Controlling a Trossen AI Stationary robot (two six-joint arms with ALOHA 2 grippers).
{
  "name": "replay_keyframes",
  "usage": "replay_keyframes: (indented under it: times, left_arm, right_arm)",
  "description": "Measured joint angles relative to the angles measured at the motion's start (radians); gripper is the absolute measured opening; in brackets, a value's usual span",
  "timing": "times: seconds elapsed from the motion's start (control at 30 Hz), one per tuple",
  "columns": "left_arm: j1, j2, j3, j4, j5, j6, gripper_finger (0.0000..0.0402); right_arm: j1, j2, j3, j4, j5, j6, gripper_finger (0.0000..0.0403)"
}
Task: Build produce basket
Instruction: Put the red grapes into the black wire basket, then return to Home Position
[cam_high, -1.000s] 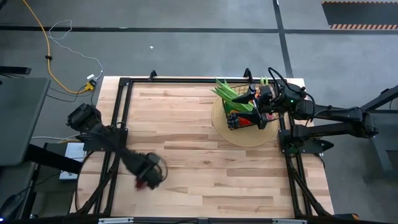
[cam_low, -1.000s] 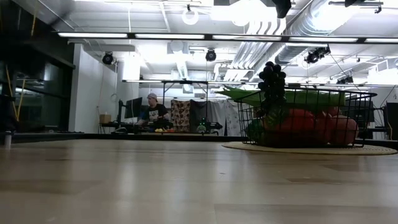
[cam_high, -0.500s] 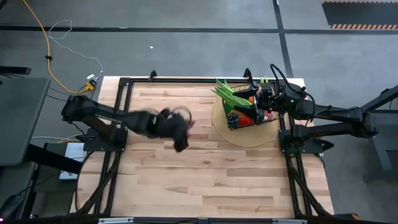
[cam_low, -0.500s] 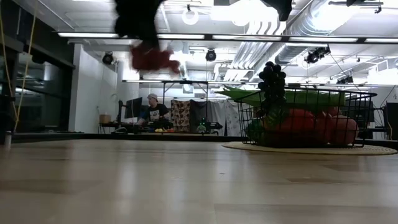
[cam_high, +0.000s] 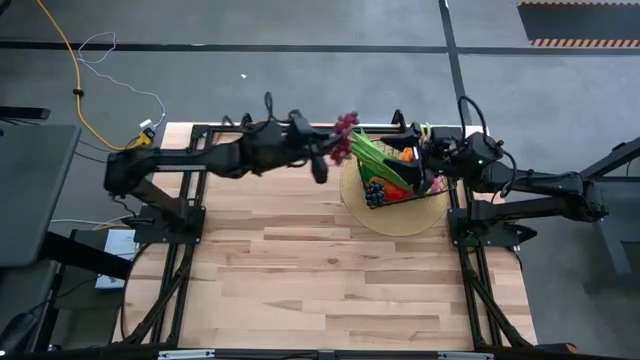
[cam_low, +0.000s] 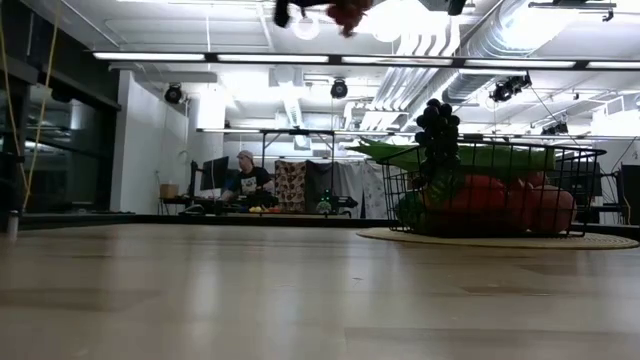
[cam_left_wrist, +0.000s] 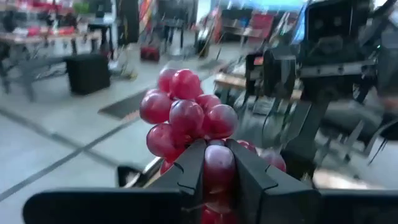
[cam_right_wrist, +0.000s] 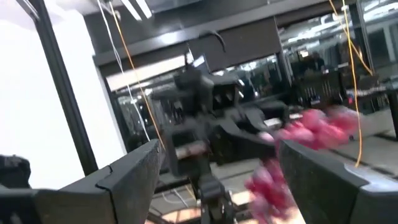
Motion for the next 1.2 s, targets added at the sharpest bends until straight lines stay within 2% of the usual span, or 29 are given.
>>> replay_keyframes:
  times: [0.23, 0.37, 0.5, 0.73, 0.9, 1.2]
  left_arm:
    - [0.015, 0.222, 0.004, 0.270, 0.048, -0.035, 0.0044]
    - [0.001, 0.354, 0.076, 0.288, 0.060, -0.037, 0.0044]
    - [-0.006, 0.468, 0.155, 0.288, 0.059, 0.025, 0.0044]
    - [-0.006, 0.542, 0.208, 0.241, 0.022, 0.070, 0.0050]
    - [0.003, 0.542, 0.209, 0.244, 0.003, 0.134, 0.0089]
    - [0.017, 0.531, 0.208, 0.197, 0.010, 0.087, 0.0216]
  right_arm:
    - [0.000, 0.000, 0.000, 0.058, 0.000, 0.000, 0.0311]
    - [0.000, 0.000, 0.000, 0.066, 0.000, 0.000, 0.0311]
    - [0.000, 0.000, 0.000, 0.066, 0.000, 0.000, 0.0311]
    - [0.000, 0.000, 0.000, 0.064, 0.000, 0.017, 0.0311]
    - [0.000, 0.000, 0.000, 0.063, 0.000, 0.027, 0.0311]
    - [0.000, 0.000, 0.000, 0.063, 0.000, 0.027, 0.0311]
